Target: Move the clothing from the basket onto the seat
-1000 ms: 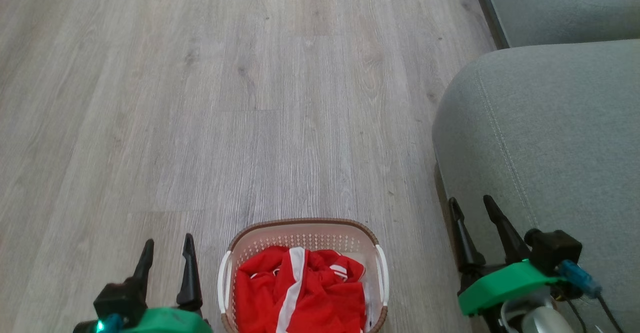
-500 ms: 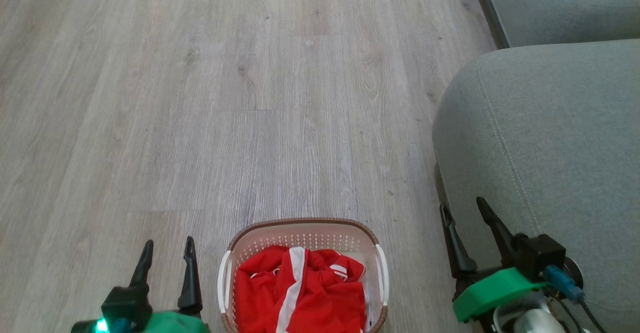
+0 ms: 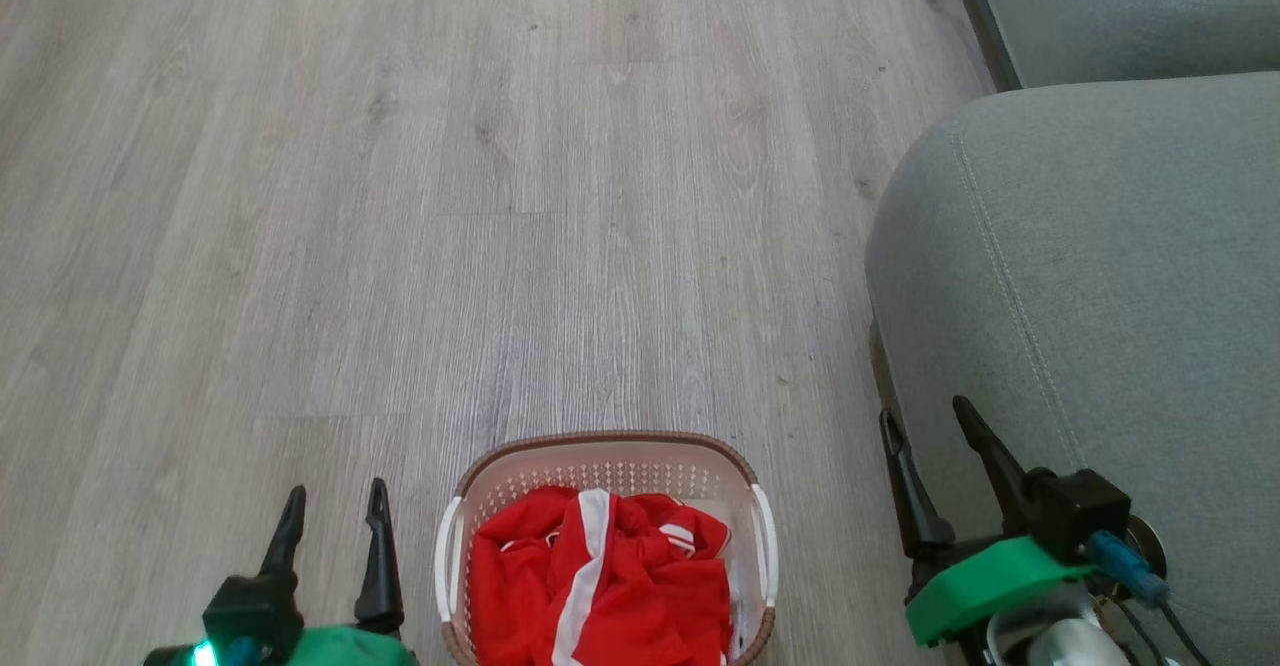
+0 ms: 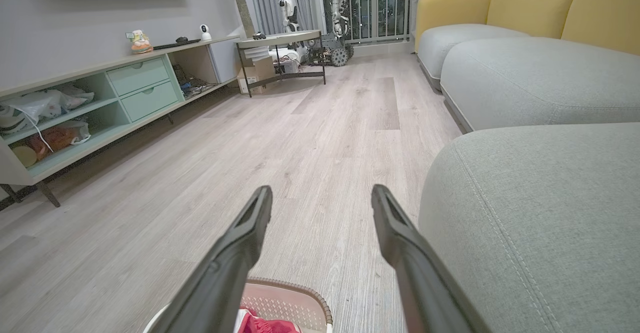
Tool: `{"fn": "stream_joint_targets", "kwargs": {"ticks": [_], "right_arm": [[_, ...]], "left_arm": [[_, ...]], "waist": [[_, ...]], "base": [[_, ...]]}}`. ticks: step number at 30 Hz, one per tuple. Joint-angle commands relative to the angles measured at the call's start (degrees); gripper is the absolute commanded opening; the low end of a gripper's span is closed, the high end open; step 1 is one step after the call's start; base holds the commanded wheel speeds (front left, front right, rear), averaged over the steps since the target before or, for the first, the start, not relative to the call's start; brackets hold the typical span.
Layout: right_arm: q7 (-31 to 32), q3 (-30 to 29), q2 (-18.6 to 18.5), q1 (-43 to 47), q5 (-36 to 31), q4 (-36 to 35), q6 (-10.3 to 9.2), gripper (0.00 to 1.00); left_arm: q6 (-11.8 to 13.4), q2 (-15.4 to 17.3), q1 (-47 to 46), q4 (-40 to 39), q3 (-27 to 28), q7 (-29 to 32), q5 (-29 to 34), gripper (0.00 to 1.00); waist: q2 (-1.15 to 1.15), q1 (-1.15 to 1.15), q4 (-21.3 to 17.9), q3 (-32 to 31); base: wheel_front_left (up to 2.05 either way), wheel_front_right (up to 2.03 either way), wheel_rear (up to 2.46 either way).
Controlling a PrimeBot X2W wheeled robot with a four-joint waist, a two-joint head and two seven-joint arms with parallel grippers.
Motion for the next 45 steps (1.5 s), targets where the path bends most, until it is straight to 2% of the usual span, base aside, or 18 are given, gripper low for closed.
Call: {"fn": "stream_joint_targets", "kwargs": {"ticks": [1, 9, 17, 28, 39, 45], "right_arm": [[-0.6, 1.22, -0.6, -2.25, -0.35, -1.62, -0.01, 1.0], [-0.6, 0.75, -0.6, -2.48, 0.2, -1.91, -0.01, 1.0], [-0.6, -1.34, -0.6, -3.69, -0.94, -3.2, -0.01, 1.0], [-0.6, -5.02, -0.6, -9.11, -3.04, -7.32, -0.01, 1.0], [-0.6, -4.7, -0.6, -15.86, -2.14, -11.67, -0.01, 1.0], [-0.6, -4.09, -0.6, -18.55, -0.64, -13.7, -0.01, 1.0]], "left_arm": [[0.21, -0.14, -1.74, -1.69, 1.91, -0.77, -0.21, 1.0], [0.2, -0.14, -2.1, -1.45, 1.55, -0.77, -0.35, 1.0], [-1.79, -0.14, -5.6, 3.45, -1.5, -0.77, 1.43, 1.0], [-4.06, -0.15, -17.74, 16.95, -8.32, -0.77, 3.39, 1.0], [-5.21, -0.15, -29.98, 31.48, -13.08, -0.77, 4.5, 1.0], [-5.41, -0.1, -36.28, 39.02, -13.35, -0.77, 4.64, 1.0]], "waist": [[0.0, 0.0, 0.01, 0.05], [0.0, 0.0, 0.11, 0.91], [0.0, 0.0, 0.13, 4.8], [0.0, 0.0, -2.05, 17.56], [0.0, 0.0, -8.02, 30.58], [0.0, 0.0, -11.28, 37.0]], "base": [[0.0, 0.0, 0.0], [0.0, 0.0, 0.0], [0.0, 0.0, 0.0], [0.0, 0.0, 0.0], [0.0, 0.0, 0.0], [0.0, 0.0, 0.0]]}}
